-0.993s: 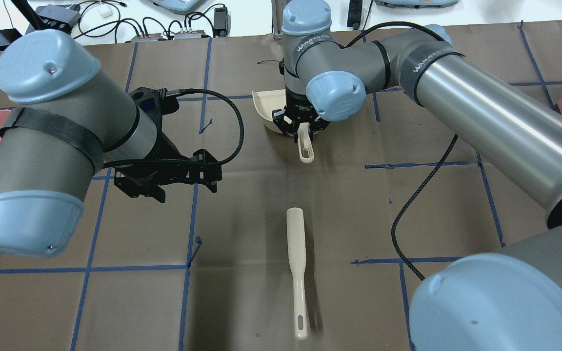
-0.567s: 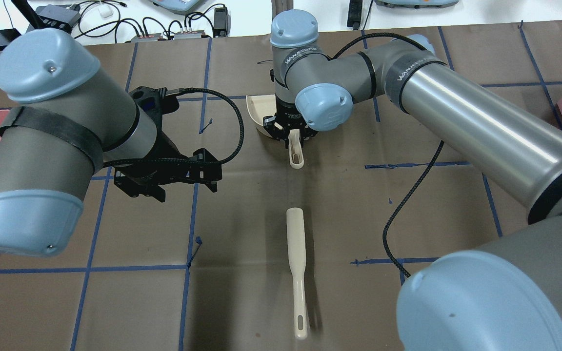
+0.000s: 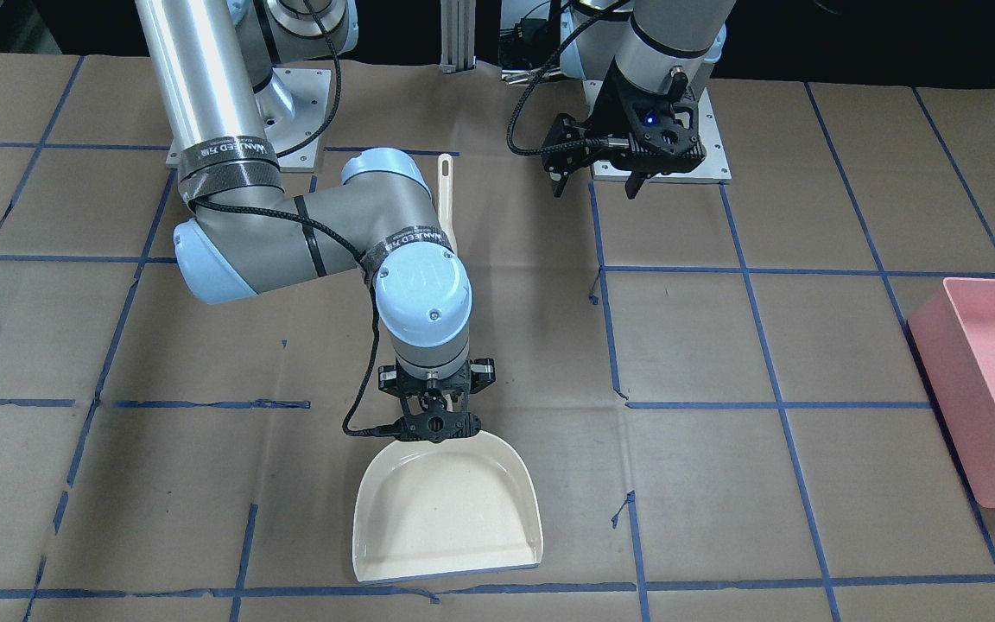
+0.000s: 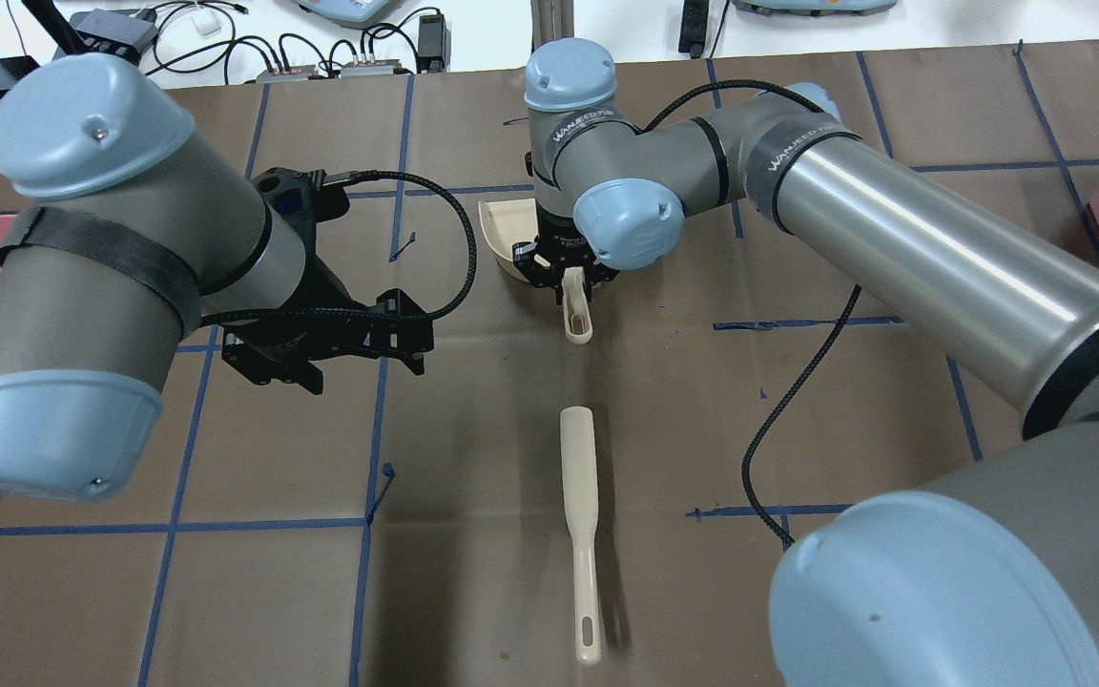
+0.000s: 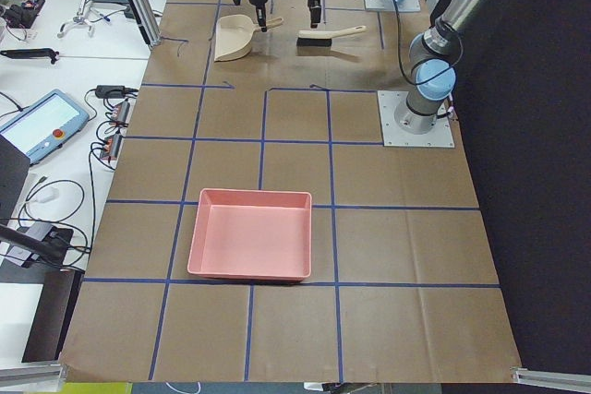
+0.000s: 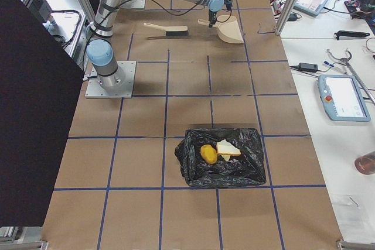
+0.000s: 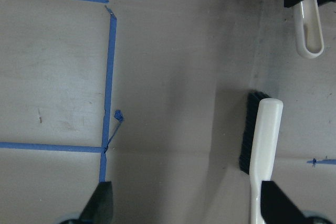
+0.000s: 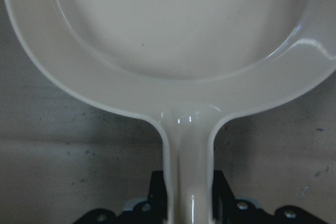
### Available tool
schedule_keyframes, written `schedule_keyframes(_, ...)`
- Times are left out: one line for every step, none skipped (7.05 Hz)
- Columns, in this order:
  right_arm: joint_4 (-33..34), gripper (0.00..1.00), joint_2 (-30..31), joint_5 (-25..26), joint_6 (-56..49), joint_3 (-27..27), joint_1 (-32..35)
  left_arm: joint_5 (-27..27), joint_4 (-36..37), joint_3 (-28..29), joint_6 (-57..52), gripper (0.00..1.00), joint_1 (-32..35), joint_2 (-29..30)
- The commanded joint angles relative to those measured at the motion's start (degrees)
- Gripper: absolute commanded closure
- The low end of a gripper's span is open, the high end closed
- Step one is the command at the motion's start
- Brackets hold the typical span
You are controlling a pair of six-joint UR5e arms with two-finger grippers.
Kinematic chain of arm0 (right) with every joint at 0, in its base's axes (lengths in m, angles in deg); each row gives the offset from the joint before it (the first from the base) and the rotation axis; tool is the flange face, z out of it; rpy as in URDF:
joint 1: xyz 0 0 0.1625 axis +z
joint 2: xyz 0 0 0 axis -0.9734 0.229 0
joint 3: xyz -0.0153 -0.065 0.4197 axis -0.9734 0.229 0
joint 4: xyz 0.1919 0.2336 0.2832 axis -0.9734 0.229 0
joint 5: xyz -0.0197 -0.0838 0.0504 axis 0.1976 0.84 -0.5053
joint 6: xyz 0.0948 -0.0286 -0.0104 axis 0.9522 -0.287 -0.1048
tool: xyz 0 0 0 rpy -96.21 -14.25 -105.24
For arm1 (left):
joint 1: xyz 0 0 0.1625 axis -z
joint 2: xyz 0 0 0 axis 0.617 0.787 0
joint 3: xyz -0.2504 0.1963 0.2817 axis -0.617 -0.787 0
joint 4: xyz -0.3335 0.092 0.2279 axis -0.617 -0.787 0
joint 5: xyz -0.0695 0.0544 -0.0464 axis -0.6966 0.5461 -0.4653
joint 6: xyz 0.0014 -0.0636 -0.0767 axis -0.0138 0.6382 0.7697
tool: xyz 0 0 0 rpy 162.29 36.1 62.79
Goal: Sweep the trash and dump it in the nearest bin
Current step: 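Lower the dustpan onto the table beside the brush with the right gripper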
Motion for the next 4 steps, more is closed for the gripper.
schedule_keyframes(0.16,0.29,-0.08,0.16,-0.03,0.40,-0.26,0.00,0.00,0.00,0.00,0.00,-0.01,0.00)
schedule_keyframes(0.77,0.00,-0.08,0.08,-0.03,0.49,-0.35,0.09,0.00,0.00,0.00,0.00,0.08,0.00)
schedule_keyframes(0.95,0.00,-0.17,0.08,-0.03,0.49,-0.44,0.00,0.00,0.00,0.00,0.00,-0.01,0.00)
schedule_keyframes(0.95,0.00,-0.08,0.08,-0.03,0.58,-0.70,0.09,0.00,0.09,0.00,0.00,-0.01,0.00)
